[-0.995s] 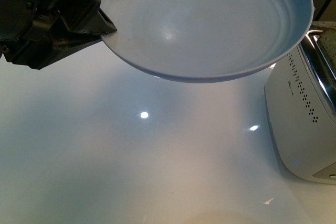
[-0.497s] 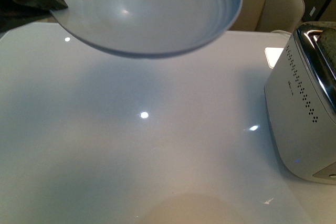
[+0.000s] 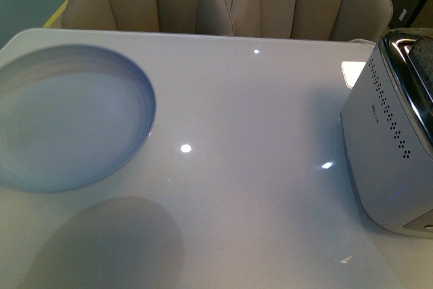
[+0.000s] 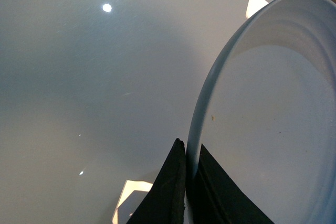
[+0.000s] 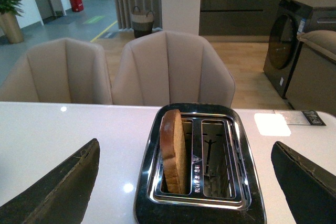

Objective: Left arm holds plate, right arm toasts bread

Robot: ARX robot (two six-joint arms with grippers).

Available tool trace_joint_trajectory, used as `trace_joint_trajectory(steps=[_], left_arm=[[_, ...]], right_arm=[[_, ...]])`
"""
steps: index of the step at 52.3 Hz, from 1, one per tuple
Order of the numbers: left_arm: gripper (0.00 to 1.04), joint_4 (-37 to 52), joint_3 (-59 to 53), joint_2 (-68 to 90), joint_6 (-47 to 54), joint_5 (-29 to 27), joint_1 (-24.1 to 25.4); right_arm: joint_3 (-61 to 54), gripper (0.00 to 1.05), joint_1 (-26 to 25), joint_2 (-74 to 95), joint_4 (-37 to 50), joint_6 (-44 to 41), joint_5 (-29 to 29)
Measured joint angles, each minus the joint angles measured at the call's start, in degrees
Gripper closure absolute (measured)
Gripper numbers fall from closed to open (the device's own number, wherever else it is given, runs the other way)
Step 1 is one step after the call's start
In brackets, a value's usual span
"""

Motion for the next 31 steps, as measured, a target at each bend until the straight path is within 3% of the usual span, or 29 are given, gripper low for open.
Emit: trace_joint_trajectory(steps=[12,31], left_arm=[[1.01,6.7,-0.7,17.7,10.3,2.9,9.9],[1.01,10.8,0.7,30.0,15.7,7.0,12.1]], right_arm=[[0.0,0.09,0.0,0.0,0.0,0.0,0.0],[0.0,0.09,0.0,0.0,0.0,0.0,0.0]])
